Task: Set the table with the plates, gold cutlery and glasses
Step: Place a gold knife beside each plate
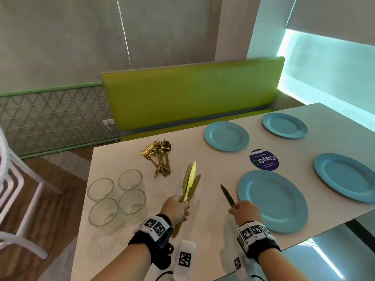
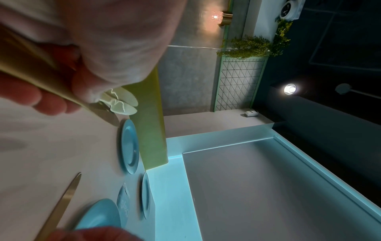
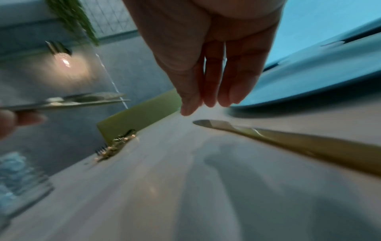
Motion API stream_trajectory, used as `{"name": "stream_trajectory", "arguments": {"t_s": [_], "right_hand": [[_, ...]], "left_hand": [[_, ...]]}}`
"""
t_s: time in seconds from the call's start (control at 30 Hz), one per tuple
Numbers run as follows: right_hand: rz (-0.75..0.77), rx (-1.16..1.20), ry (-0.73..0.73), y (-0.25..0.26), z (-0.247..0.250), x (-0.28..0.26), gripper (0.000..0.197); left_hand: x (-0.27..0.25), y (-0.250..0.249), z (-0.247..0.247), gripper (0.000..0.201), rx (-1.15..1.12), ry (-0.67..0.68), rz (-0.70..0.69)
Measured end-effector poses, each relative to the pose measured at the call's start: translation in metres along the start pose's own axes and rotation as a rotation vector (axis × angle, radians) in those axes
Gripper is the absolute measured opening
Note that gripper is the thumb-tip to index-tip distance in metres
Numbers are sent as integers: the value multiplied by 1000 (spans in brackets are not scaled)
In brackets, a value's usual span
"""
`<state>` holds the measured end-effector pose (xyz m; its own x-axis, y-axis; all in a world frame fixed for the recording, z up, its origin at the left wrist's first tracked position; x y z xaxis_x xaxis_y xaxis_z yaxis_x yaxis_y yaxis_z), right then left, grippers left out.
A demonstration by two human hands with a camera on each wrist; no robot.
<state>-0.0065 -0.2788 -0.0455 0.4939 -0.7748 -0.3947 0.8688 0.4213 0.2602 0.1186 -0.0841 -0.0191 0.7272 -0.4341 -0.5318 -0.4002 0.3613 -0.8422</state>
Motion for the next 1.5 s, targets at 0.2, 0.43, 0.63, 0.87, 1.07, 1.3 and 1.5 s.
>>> {"name": "stream_trajectory", "arguments": {"t_s": [0.2,0.43,0.63,0.87,1.07,1.3,1.5], "right_hand": [[308,44,-167,55,39,-28,22],[890,46,-519,96,77,-86,28],[424,123,-285,43,104,-46,23],[380,367,31,11,118,19,16],[257,538,31,-48,145,95,29],[-31,53,36,-172,177,174,17],[-45,-312,67,-219,166,198,33]], "left_hand": [[-10,-21,-5,18,-7,21,-63],[-27,-52,-39,23,-55,164,-124],[-27,-75,-84,19,-95,243,-171],[0,-98,-152,13,-126,338,-156],[37,-118,-219,15,-104,268,-141],[76,-132,-254,15,-140,97,-102],[92,-132,-287,13,-140,55,-66]]}}
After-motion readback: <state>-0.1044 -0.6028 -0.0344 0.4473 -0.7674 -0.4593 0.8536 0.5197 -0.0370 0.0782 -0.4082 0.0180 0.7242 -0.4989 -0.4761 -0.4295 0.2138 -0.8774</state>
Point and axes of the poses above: each hand's wrist, its own x-axis towards the middle knuckle, its own z-axis out of the back of the hand, y = z × x, the point moved 7 cm from there along x, towards the middle knuckle, and after that the axes turned 9 degrees about -x, right-handed, at the moved point
